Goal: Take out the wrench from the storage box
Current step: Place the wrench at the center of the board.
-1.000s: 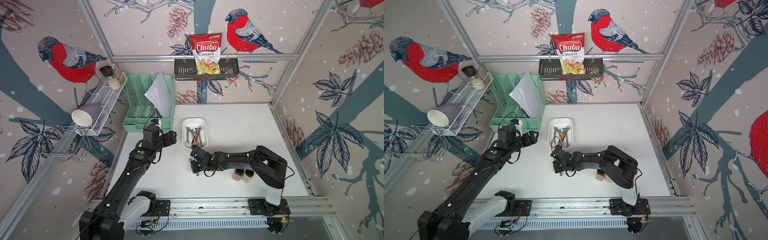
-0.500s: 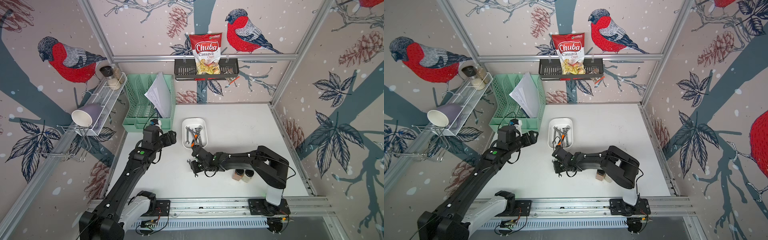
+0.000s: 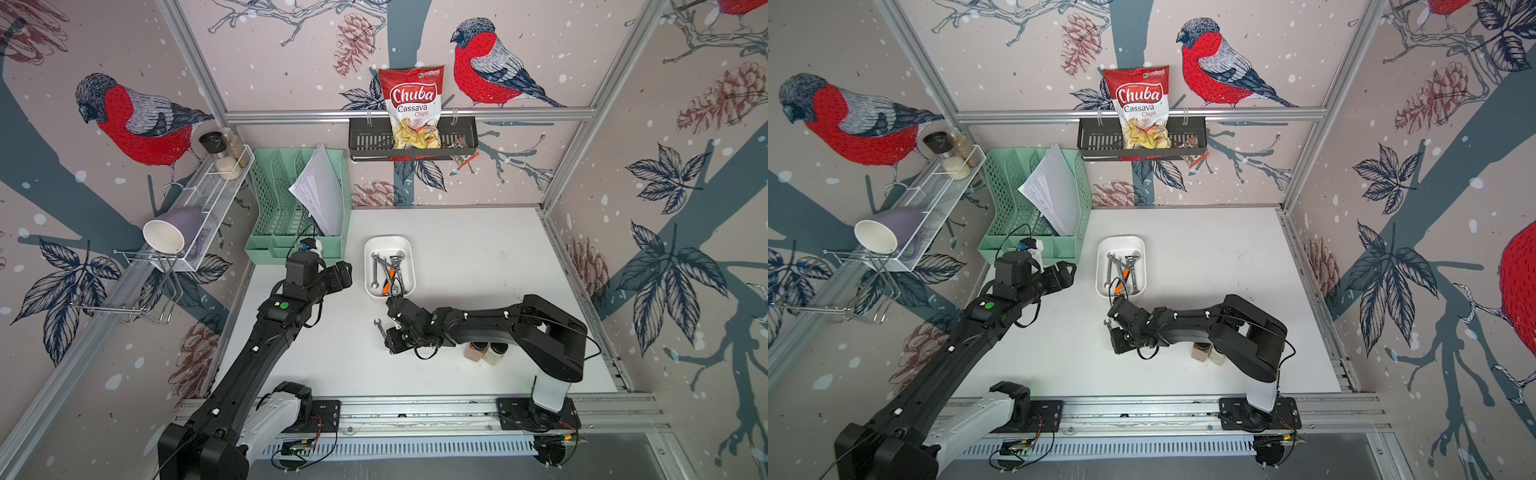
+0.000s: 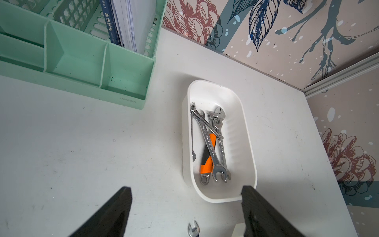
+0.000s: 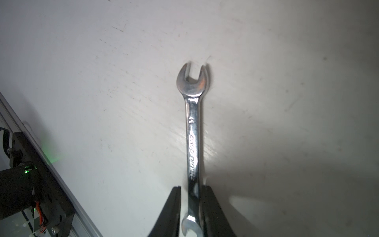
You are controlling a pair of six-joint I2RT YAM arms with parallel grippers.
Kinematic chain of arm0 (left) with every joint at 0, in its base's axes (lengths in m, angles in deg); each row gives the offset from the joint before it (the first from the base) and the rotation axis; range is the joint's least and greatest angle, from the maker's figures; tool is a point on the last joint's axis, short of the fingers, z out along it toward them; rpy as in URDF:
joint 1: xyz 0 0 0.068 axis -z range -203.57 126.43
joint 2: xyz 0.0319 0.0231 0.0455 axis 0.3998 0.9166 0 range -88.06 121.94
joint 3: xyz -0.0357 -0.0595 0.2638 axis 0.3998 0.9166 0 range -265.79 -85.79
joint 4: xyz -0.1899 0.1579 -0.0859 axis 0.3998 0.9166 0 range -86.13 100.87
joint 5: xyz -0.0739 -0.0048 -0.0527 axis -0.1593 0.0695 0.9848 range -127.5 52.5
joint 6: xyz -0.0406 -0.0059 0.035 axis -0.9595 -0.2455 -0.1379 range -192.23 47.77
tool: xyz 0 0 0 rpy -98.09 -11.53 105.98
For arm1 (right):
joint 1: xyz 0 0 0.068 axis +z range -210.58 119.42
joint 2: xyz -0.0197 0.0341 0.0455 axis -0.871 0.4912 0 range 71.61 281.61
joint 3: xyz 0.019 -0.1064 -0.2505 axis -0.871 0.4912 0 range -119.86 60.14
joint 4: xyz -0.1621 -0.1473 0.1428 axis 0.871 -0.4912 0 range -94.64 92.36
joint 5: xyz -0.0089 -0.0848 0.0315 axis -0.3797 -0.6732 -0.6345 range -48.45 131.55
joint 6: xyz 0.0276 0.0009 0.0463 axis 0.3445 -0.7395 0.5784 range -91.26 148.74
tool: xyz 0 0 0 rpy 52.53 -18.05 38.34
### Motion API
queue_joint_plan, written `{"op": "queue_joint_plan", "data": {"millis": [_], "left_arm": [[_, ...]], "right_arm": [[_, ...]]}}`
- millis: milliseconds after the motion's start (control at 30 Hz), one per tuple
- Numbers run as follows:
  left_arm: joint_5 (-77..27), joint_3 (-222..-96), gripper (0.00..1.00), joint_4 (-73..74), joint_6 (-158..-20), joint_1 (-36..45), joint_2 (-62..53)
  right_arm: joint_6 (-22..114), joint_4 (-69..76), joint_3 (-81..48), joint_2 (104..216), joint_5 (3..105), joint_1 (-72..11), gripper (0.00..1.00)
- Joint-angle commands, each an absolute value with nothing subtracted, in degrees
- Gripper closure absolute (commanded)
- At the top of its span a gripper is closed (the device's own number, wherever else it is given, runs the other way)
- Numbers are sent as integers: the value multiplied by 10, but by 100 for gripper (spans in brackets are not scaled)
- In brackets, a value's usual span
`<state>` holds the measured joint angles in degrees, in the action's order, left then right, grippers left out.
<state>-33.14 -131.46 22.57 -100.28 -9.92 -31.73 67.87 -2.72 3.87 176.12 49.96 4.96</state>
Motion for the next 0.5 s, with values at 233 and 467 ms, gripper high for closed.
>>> {"op": "queue_joint_plan", "data": {"millis": [233,467], "left_arm": [[-335,-1314,12,226,-994,-99,-317],[-335,-1313,12,227,-994,-99,-317]], "right_arm": [[678,-86,29,1774,521,63,75],[673,-86,18,1783,522,68,75]]}}
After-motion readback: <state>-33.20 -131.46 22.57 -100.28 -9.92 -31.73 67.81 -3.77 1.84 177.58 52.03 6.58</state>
